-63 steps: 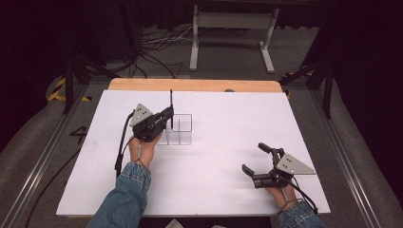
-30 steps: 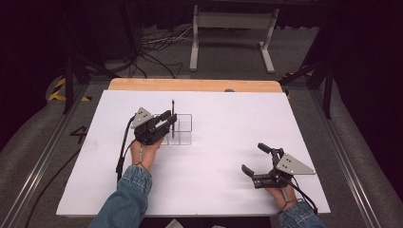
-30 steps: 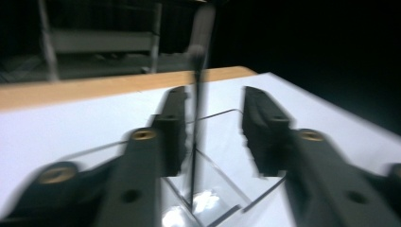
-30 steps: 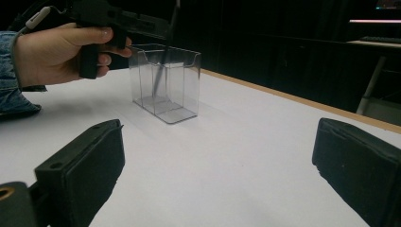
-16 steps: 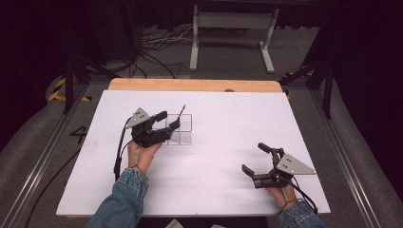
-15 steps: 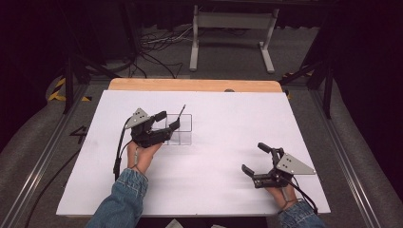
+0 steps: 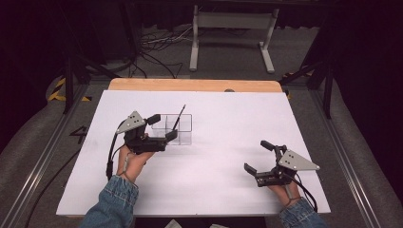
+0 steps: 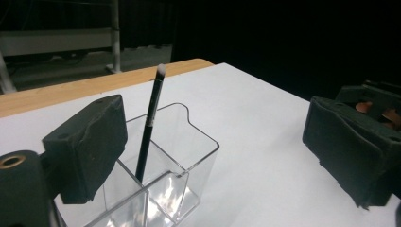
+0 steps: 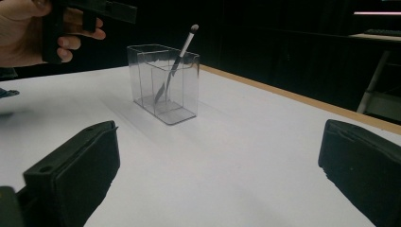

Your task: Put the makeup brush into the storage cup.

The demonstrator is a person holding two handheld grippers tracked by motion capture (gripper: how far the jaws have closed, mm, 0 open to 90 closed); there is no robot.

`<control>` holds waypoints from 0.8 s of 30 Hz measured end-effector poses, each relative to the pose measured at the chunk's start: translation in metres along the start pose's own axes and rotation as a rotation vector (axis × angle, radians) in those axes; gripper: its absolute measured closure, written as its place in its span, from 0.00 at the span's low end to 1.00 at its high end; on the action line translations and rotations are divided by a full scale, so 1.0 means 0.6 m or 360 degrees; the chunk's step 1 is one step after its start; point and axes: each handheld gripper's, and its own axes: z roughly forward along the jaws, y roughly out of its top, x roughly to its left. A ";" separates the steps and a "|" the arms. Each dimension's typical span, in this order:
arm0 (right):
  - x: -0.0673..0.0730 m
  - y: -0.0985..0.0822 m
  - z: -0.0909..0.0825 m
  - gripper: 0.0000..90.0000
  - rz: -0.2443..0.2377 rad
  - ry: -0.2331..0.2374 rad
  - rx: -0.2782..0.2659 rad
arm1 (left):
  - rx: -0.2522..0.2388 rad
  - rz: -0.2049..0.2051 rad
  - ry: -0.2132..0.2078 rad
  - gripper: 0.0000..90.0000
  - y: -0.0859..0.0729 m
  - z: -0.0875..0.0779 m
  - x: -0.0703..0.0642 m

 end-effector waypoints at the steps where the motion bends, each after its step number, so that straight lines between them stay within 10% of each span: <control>1: 0.000 0.002 -0.002 0.00 -0.0006 0.0005 0.0006 | 0.0008 0.0012 -0.0014 0.07 0.000 -0.006 -0.002; 24: -0.019 0.019 -0.025 0.00 0.0029 -0.0020 0.0050 | 0.0037 0.0172 -0.0095 0.04 -0.032 -0.092 -0.010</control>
